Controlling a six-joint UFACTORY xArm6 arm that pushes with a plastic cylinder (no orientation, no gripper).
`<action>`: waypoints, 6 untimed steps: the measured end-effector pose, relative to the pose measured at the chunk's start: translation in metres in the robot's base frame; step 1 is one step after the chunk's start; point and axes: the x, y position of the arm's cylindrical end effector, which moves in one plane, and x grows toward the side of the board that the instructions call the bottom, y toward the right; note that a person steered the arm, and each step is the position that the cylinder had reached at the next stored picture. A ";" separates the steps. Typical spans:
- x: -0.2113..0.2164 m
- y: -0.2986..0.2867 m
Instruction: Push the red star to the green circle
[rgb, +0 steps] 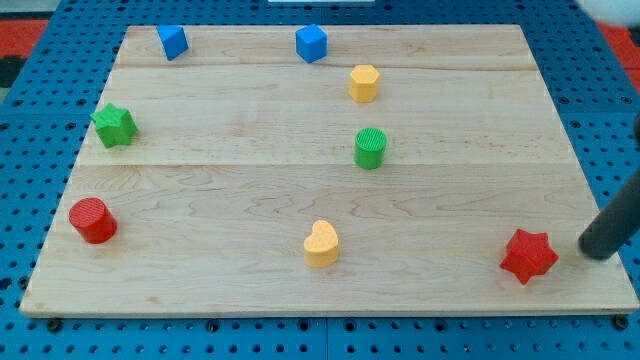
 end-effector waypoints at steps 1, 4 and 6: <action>-0.028 -0.067; -0.034 -0.112; -0.131 -0.112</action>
